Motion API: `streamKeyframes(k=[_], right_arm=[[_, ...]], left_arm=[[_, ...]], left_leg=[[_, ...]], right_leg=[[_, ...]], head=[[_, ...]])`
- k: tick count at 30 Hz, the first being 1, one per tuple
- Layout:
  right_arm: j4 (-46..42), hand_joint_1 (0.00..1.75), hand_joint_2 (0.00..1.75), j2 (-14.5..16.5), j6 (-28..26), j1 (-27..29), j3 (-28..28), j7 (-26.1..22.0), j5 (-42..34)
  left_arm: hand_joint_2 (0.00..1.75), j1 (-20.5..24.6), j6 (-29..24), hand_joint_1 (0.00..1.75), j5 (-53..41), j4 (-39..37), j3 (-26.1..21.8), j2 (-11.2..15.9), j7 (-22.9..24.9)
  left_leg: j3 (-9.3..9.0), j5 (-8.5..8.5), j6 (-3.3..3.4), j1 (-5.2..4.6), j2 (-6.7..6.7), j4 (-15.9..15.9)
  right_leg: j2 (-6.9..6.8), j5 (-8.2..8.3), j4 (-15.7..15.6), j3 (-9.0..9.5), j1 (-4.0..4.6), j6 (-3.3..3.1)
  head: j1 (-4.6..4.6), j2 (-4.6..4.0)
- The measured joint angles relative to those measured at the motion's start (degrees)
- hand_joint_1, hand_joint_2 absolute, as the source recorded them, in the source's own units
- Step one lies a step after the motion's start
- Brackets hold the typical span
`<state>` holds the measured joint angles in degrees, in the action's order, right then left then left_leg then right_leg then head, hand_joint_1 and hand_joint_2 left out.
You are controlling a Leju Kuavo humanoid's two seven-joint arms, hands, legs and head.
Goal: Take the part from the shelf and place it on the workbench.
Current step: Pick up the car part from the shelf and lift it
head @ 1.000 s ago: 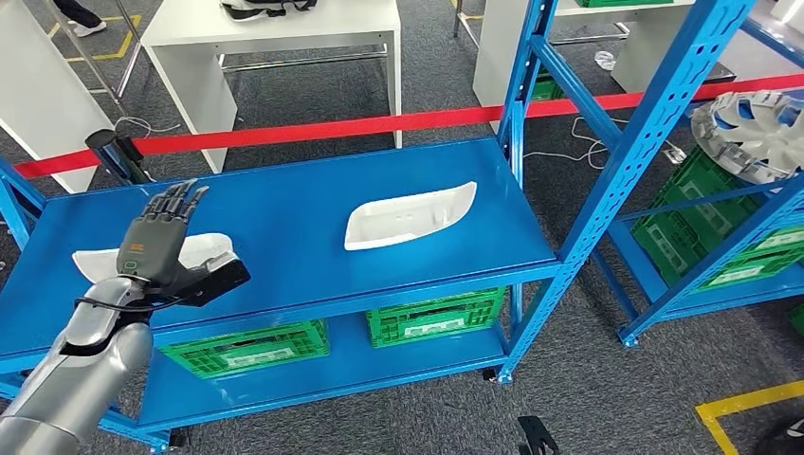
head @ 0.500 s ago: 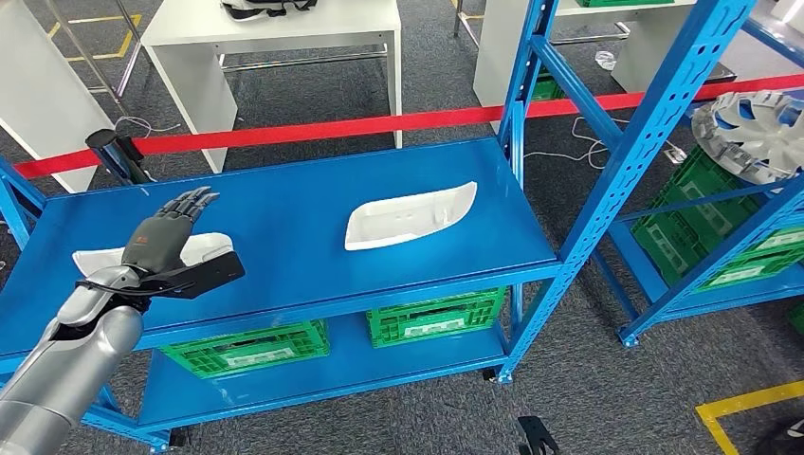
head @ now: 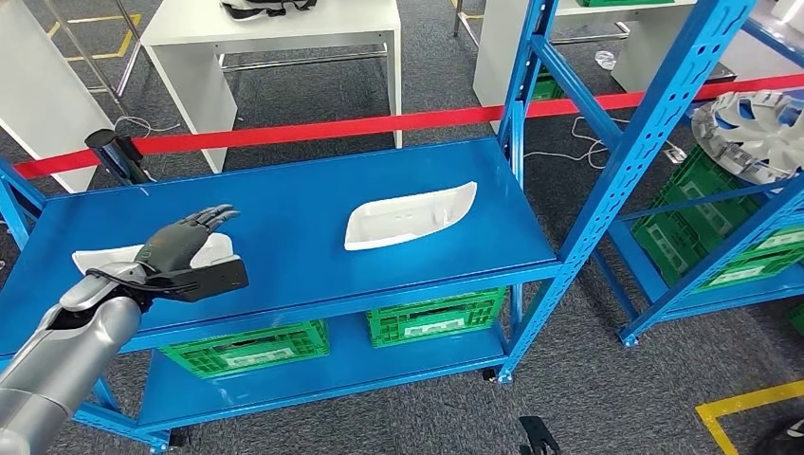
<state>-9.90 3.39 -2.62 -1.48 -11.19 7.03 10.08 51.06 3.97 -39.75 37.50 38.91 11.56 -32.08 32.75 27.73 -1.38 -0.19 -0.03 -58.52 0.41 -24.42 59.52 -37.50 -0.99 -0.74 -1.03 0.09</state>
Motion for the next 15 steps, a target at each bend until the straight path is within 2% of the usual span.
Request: streamKeyframes(k=[11,15], right_arm=[[0.0,0.0,0.0,0.0,0.1,0.0,0.0,-0.1,0.1],[0.0,0.0,0.0,0.0,0.1,0.0,-0.2,-0.2,0.2]], left_arm=[[1.75,2.0,0.7,0.0,-1.7,-2.4,2.0,0.1,1.6],[1.75,2.5,-1.4,0.23,-5.8,-4.6,4.4,-0.2,5.7]], left_leg=[[0.0,0.0,0.0,0.0,0.0,0.0],[-0.01,0.0,0.0,0.0,0.0,0.0]], right_leg=[[0.0,0.0,0.0,0.0,-0.01,0.0],[0.0,0.0,0.0,0.0,-0.01,0.0]], head=[[0.0,0.0],[0.0,0.0]])
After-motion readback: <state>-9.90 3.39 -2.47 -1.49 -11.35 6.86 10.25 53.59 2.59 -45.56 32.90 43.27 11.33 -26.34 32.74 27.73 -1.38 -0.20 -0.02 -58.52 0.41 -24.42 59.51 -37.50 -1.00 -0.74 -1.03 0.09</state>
